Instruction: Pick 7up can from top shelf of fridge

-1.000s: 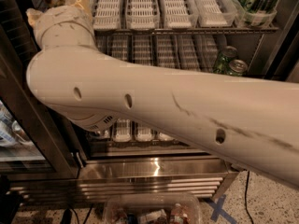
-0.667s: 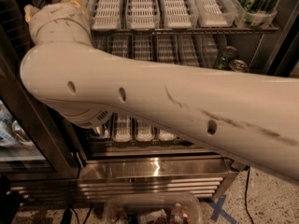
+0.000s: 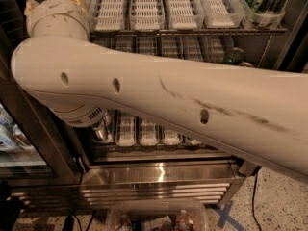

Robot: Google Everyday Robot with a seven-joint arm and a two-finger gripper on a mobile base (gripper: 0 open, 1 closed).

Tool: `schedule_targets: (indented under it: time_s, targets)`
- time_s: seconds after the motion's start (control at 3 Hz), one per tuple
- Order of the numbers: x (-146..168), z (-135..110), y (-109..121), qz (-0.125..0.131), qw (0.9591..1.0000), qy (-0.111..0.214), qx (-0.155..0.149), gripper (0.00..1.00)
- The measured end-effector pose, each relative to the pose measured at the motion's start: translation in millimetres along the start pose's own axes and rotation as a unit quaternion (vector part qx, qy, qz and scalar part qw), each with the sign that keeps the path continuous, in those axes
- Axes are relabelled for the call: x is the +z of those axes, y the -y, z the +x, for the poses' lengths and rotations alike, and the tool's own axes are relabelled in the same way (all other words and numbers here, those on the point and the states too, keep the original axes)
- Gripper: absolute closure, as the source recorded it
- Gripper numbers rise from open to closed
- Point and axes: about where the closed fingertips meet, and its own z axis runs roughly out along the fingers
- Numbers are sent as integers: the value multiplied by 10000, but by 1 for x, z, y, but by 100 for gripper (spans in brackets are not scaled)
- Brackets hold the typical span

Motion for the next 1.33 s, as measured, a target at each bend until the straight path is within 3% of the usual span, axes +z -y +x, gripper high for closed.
schedule_targets:
  time_s: [1.33]
  targets:
    - [14, 5, 15, 351, 9993, -75, 38, 34]
